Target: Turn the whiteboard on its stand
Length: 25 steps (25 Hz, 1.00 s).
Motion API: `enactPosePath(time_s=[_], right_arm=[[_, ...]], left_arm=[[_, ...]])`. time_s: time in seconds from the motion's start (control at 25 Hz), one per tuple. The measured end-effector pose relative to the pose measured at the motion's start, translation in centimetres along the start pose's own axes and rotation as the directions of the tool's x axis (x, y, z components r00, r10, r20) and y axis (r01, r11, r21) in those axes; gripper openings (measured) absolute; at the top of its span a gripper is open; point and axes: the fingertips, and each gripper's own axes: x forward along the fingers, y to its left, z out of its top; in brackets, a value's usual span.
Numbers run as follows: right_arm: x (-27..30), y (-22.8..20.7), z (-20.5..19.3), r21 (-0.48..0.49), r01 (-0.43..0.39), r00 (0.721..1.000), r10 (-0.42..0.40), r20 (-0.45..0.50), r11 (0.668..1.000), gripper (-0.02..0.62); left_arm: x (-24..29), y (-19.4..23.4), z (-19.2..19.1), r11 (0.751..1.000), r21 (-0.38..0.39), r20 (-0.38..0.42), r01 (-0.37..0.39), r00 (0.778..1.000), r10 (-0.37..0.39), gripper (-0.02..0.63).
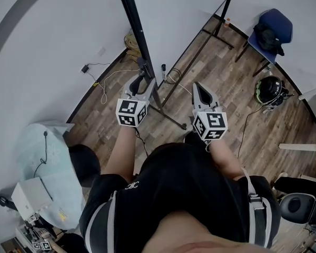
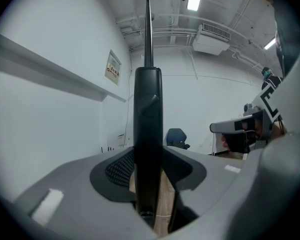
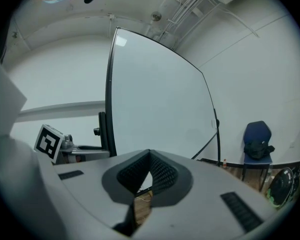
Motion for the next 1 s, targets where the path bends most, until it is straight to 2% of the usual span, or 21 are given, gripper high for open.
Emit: enactPosePath(time_s=[0.48,0.72,0.8,0.84,0.96,1.0], right_arm=[[-0.8,1.4,-0.8,0.006,-0.038,0.999,0.038,0.003,0.999,0.005],[-0.6,1.0,-0.3,-0.009,-0.043,0.999,0.043,0.01,0.999,0.005],[-0.7,0.8,0.0,-0.002,-0.049,0.999,0.05,0.019,0.999,0.005],[-0.8,0.7,0.1,0.003,-0.053,0.998,0.053,0.027,0.999,0.005],[-1.2,0.5,0.7,0.017,-0.051,0.997,0.05,0.056,0.999,0.005],[-1.3,0.3,0.8,0.02,-0.048,0.997,0.047,0.063,0.999,0.005]], left_arm=[[-5.2,0.0,-1.1,0.994,-0.036,0.004,-0.1,0.995,0.1,0.179],[-5.9,-0.1,-2.4,0.983,-0.049,-0.073,-0.174,0.983,0.171,0.178],[-6.9,-0.2,-2.1,0.976,-0.066,-0.056,-0.209,0.977,0.206,0.176],[-7.5,-0.3,-1.9,0.97,-0.082,-0.043,-0.228,0.973,0.226,0.166],[-8.9,-0.4,-1.9,0.945,-0.127,-0.063,-0.301,0.953,0.296,0.009],[-9.1,-0.6,-2.0,0.937,-0.132,-0.081,-0.323,0.946,0.314,0.009]])
